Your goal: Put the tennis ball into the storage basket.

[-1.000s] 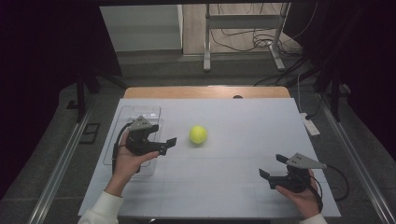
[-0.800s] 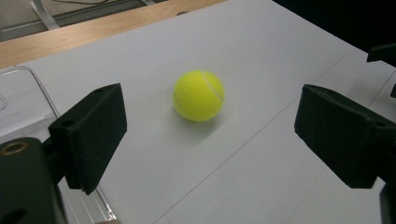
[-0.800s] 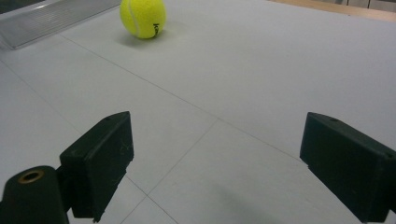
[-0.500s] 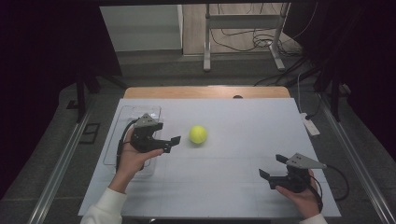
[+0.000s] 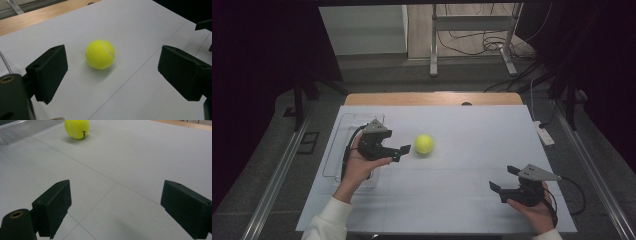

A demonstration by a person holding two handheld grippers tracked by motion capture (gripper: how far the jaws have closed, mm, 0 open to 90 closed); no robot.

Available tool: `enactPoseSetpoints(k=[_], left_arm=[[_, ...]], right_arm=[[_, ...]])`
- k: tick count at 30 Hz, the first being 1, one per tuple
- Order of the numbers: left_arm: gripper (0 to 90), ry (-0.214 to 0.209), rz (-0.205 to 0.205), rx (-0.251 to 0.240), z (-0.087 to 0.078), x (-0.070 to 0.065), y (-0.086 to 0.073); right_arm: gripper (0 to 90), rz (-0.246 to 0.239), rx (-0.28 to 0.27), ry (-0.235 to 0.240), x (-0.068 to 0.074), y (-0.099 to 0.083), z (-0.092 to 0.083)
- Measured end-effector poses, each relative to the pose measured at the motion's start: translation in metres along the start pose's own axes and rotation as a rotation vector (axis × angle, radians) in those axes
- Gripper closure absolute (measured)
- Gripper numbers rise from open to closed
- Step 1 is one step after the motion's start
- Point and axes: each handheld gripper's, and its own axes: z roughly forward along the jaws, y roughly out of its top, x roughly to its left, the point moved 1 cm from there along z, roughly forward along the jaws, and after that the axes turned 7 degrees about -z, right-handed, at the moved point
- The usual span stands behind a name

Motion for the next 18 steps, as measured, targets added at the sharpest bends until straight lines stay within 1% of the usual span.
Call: enactPoseSetpoints(k=[8,13,15,17,18], left_arm=[[10.3,0.000,0.004,0.014,0.004,0.000,0.001],[10.2,-0.002,0.009,0.032,0.008,-0.001,0.000],[10.2,-0.005,0.005,0.031,0.010,-0.002,0.002],[10.2,-0.005,0.017,0.043,0.015,-0.006,0.006],[10.2,-0.005,0.017,0.043,0.015,-0.006,0.006]], right_arm=[[10.2,-0.001,0.002,0.001,0.000,0.000,0.000],[10.2,0.001,0.003,-0.005,0.000,0.000,-0.001],[10.2,0.004,0.003,-0.004,-0.001,-0.001,-0.001],[10.2,0.004,0.004,-0.002,0.000,-0.001,0.000],[10.2,0.004,0.004,-0.002,0.000,-0.001,0.000]])
